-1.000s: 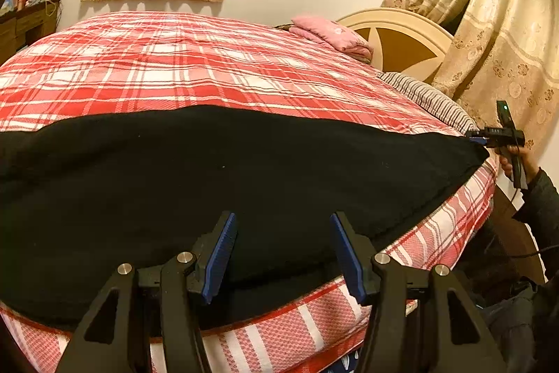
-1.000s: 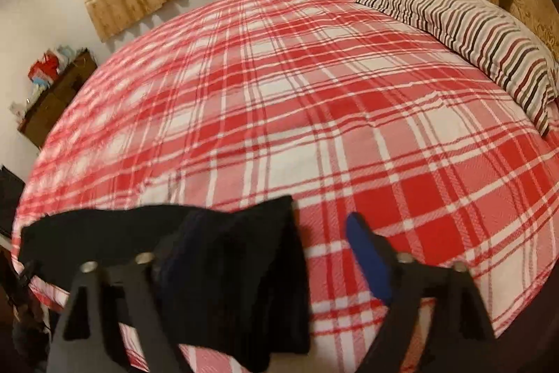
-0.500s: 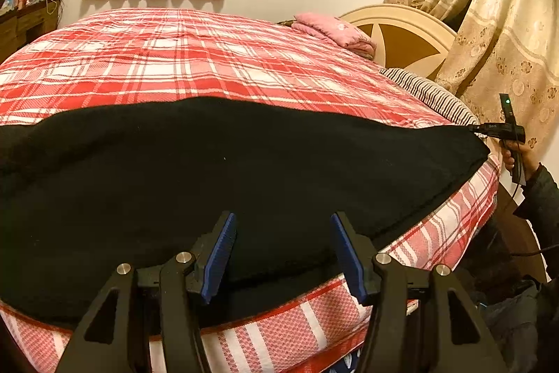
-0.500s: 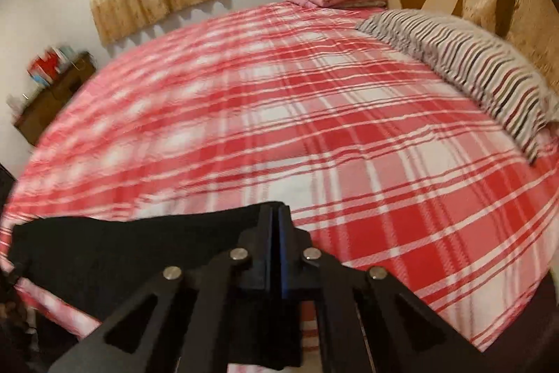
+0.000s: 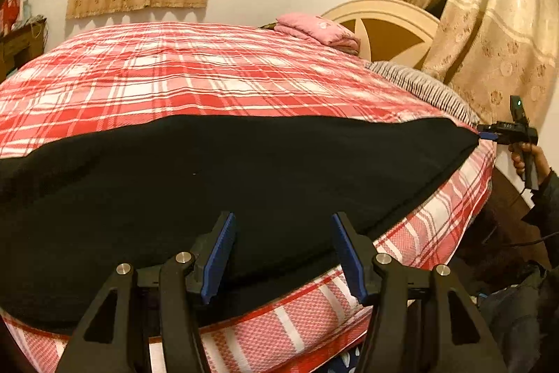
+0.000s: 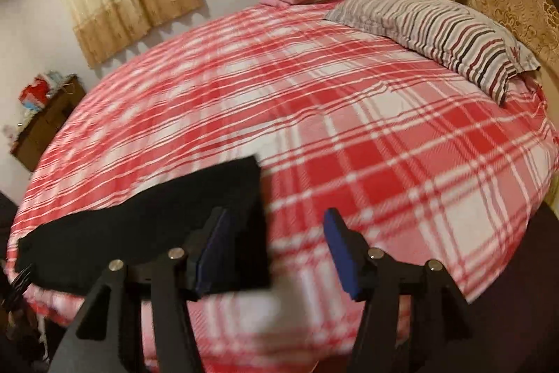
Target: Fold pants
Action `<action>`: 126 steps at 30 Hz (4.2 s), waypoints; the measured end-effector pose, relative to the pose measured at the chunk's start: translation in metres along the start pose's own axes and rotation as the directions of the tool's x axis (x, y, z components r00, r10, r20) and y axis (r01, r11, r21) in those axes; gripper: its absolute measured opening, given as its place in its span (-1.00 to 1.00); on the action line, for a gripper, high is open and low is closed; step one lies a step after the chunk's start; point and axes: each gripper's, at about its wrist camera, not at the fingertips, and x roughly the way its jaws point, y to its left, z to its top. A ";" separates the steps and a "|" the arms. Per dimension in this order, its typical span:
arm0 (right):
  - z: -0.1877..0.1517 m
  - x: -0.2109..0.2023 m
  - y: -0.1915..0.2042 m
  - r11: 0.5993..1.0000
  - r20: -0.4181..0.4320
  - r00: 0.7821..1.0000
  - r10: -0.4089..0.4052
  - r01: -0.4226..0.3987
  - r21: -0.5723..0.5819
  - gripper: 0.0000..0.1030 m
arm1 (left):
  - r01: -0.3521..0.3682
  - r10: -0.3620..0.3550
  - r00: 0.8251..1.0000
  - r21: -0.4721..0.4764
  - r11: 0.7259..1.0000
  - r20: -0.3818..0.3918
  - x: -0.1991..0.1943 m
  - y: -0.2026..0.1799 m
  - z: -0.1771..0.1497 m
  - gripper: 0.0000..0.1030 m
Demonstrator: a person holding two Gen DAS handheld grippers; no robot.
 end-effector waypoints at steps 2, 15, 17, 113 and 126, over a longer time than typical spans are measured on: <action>-0.010 0.000 0.004 0.999 -0.028 0.999 0.033 -0.033 0.017 0.06 | -0.006 0.006 1.000 0.019 1.000 -0.006 0.001 -0.005 0.000 0.14; -0.024 0.000 0.016 0.999 0.036 0.998 0.048 -0.049 0.017 -0.74 | -0.035 0.035 0.999 -0.050 0.998 0.000 -0.004 0.015 -0.001 0.14; -0.027 0.008 0.012 1.000 0.015 1.000 0.021 -0.022 0.022 -0.75 | -0.060 0.059 0.998 -0.045 0.997 -0.021 0.000 0.018 -0.006 0.14; -0.100 0.071 0.304 0.696 -0.154 0.963 0.223 -0.268 -0.666 -0.10 | -0.240 0.241 0.970 0.073 0.968 -0.013 -0.008 0.042 -0.033 0.24; -0.034 0.182 0.470 0.699 -0.442 0.789 0.427 -0.598 -0.391 -0.08 | -0.233 0.236 0.972 0.135 0.963 -0.007 -0.003 0.036 -0.041 0.29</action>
